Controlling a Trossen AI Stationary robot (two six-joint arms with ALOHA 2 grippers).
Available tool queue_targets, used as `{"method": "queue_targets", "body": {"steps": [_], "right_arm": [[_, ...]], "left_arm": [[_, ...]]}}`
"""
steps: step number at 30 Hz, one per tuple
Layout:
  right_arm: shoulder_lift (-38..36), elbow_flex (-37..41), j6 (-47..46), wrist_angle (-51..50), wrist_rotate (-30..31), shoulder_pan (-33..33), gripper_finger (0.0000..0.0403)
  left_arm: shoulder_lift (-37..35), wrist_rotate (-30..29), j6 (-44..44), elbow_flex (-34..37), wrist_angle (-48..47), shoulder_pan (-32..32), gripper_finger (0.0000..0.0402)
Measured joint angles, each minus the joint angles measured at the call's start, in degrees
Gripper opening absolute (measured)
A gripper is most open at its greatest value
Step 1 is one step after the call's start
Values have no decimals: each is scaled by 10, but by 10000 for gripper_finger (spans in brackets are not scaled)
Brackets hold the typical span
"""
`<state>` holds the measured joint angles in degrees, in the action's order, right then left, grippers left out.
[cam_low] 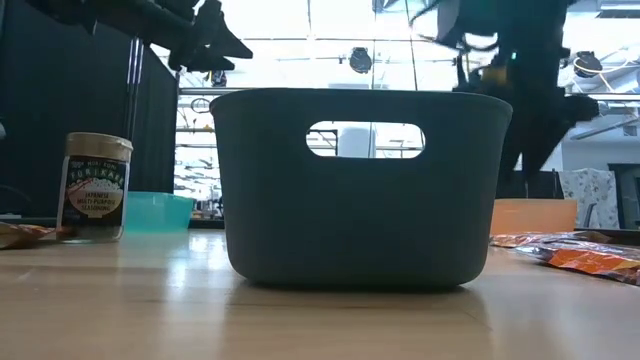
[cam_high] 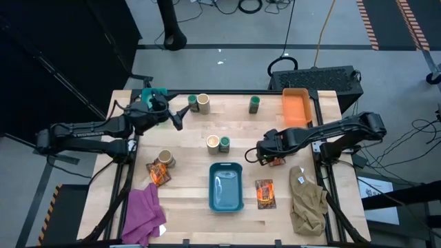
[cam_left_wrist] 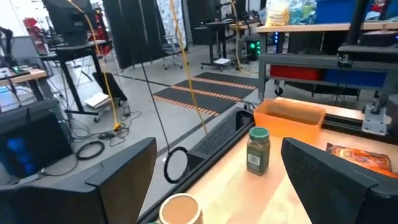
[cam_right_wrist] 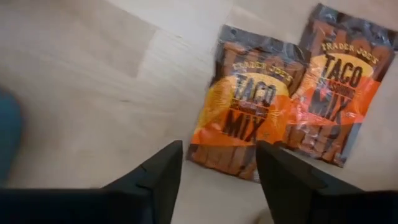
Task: Sort spices by type
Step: Put the orange seasoning bag into the orange bin
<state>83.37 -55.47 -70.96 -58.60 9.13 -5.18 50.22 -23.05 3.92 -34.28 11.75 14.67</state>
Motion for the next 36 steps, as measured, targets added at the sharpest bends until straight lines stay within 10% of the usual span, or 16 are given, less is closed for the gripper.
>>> {"method": "queue_targets", "body": {"steps": [22,36], "right_arm": [[172,15,127,79,-2,72,208],[139,18,132,87,-5,72,23]], "left_arm": [[-15,0,13,0,-3,-1,349],[-15,0,10,0,-9,0,349]]}}
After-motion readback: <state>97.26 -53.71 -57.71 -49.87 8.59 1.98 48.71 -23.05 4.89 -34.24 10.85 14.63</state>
